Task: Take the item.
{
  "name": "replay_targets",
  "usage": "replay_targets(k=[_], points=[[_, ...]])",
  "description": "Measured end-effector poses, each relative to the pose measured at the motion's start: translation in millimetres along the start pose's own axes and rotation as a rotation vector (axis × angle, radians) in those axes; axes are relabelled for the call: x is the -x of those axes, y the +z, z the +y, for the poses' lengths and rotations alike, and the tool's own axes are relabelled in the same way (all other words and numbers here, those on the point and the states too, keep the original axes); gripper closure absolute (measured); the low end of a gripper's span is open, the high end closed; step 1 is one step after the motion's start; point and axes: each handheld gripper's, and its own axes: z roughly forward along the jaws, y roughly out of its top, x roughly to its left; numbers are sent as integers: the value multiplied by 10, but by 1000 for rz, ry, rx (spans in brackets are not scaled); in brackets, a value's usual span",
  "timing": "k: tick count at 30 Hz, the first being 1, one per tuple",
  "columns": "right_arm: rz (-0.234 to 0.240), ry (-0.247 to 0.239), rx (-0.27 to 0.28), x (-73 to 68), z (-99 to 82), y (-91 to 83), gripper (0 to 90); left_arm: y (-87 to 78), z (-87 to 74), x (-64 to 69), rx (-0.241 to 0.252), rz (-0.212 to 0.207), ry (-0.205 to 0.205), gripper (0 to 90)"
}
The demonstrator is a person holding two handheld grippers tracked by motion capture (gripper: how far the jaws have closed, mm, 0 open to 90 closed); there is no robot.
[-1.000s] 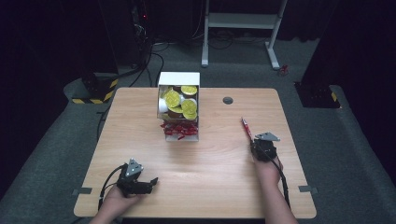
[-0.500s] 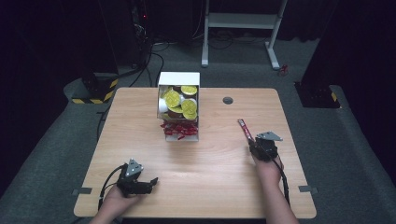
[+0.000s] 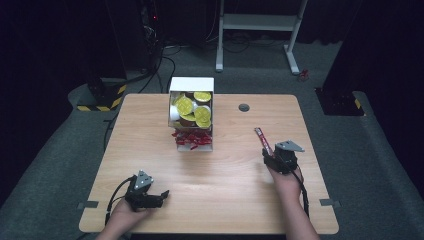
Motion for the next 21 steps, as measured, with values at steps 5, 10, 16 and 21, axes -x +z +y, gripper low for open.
replay_targets(k=[5, 10, 16, 21], points=[[40, 11, 15, -84, 36, -89, 347, -2, 0, 0, -1, -1, 2, 123], [71, 10, 37, -183, 56, -190, 291, 0, -3, 3, 4, -2, -1, 126], [110, -31, 56, -332, 59, -323, 271, -1, -4, 2, 4, -5, 0, 128], [144, -66, 67, -484, 31, -430, 263, -1, -4, 2, 5, -6, 1, 128]])
